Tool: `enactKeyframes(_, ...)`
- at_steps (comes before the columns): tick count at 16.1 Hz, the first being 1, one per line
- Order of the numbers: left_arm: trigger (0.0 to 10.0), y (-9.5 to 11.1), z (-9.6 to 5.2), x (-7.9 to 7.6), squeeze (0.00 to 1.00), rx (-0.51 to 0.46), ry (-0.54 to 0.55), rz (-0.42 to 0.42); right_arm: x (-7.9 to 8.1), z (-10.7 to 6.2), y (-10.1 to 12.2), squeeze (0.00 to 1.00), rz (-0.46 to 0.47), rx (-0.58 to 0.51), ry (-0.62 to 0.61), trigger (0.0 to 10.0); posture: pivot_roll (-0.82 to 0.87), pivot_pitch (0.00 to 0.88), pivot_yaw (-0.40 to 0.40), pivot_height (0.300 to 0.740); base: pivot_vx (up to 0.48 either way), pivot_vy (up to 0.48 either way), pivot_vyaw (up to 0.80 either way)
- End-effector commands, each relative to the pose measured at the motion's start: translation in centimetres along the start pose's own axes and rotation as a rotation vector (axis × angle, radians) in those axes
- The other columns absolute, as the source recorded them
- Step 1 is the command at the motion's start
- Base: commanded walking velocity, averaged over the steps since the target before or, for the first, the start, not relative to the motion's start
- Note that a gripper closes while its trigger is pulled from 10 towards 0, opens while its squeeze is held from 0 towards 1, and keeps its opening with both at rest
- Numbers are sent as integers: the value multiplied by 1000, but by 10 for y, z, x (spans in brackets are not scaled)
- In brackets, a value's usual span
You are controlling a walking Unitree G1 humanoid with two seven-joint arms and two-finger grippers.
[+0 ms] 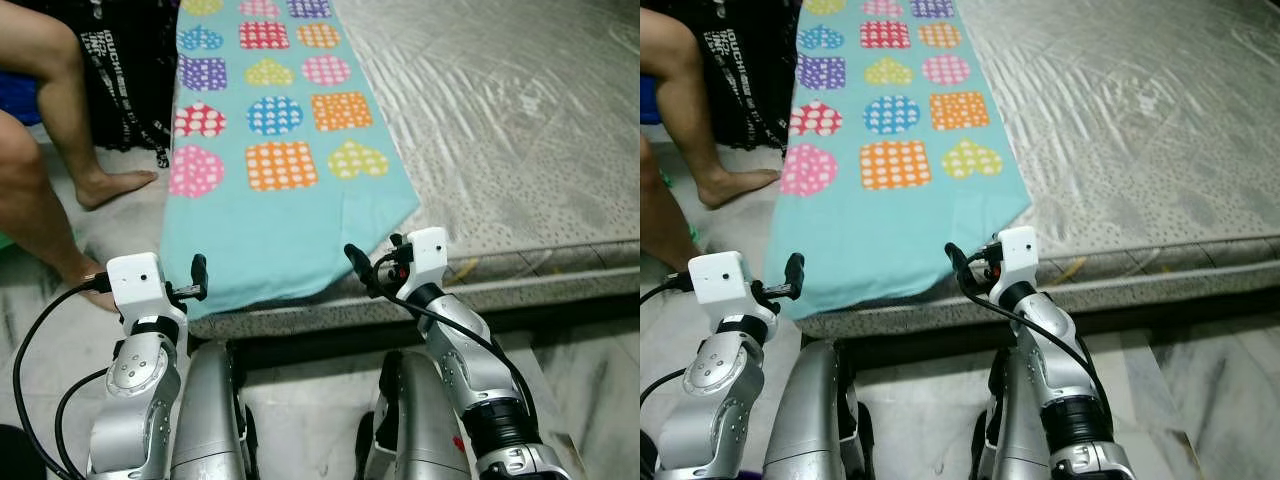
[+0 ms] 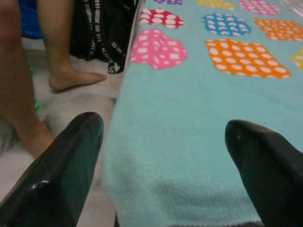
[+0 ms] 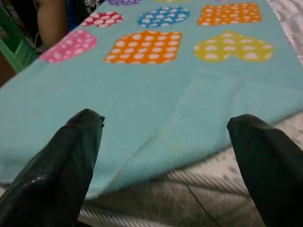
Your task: Clean up the room
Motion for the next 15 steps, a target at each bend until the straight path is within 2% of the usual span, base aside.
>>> enactKeyframes(1,10000,3,-2,2,0,-9,6,4,-1,2,5,0,-17,-12,3,10000,87,247,-42,519,0,0,756)
enactKeyframes(3,10000,3,-2,2,0,-9,6,4,0,3,6,0,-10,-16,6,10000,91,247,-43,519,0,0,753)
enactKeyframes(5,10000,3,-3,3,0,-7,6,9,1,7,6,0,-7,-14,1,10000,100,249,-42,519,0,0,0)
enactKeyframes(9,10000,8,-15,11,0,-17,8,78,3,21,10,0,-8,-19,-14,10000,161,279,-55,519,0,0,0)
enactKeyframes(12,10000,11,-30,17,0,-20,21,107,15,35,16,0,8,-43,-25,10000,223,311,-62,519,0,0,0)
enactKeyframes(15,10000,18,-38,14,0,-38,10,131,28,52,21,0,20,-39,-30,10000,271,336,-65,519,0,0,0)
Point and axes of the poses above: a point about 5 cm out from each wrist's last joint towards the gripper, its own z axis pointing out of the wrist towards the gripper, its own y axis along the axis of the wrist's last joint, x = y × z, the point moved 3 cm from there along z, pointing out of the wrist towards the gripper, and after that the axes turned 7 degrees about z, right-handed, at the moved point
